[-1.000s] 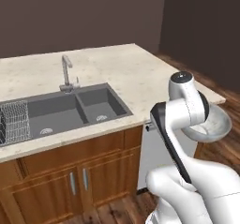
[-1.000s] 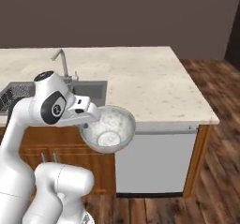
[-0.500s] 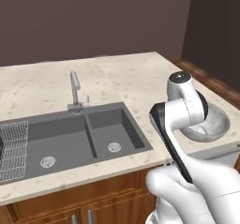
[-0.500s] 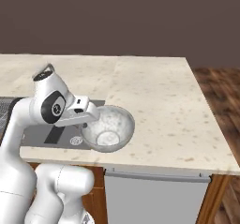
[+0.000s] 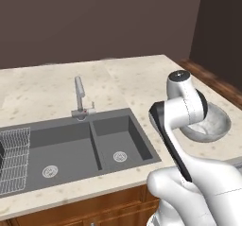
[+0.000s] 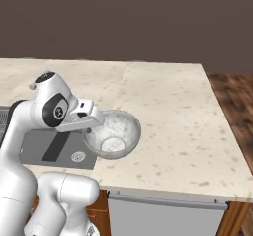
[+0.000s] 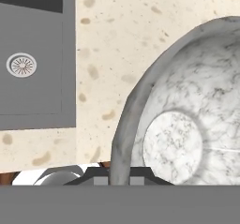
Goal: Pick the cup and bowl from the counter and place them on the counter next to the sink.
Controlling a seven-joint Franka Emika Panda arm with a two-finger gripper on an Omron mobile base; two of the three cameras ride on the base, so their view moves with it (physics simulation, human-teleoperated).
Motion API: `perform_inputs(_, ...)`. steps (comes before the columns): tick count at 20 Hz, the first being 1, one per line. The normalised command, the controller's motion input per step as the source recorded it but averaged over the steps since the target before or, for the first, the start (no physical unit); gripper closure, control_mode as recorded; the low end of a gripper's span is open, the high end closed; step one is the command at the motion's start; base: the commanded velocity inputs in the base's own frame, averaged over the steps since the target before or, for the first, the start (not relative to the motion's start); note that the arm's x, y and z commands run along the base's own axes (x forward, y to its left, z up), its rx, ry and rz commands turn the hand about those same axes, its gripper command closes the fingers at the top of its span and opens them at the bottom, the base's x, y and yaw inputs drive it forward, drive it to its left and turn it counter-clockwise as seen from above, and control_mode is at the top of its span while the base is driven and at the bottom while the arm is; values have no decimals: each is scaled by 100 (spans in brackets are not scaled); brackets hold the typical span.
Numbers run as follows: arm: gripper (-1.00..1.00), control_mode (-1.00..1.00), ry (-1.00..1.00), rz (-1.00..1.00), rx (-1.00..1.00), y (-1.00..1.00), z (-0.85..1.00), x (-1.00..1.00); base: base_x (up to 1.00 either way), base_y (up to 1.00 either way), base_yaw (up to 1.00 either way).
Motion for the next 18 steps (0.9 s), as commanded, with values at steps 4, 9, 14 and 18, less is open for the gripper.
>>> perform_inputs(4,100,100,0,0,0,0,0,0,0,0,0)
perform_inputs(9,100,100,0,0,0,0,0,0,0,0,0)
perform_inputs(14,100,-100,0,2,1,1,-10,3,0,0,0)
perform_inputs(18,100,-100,0,11,7,0,-29,10,0,0,0)
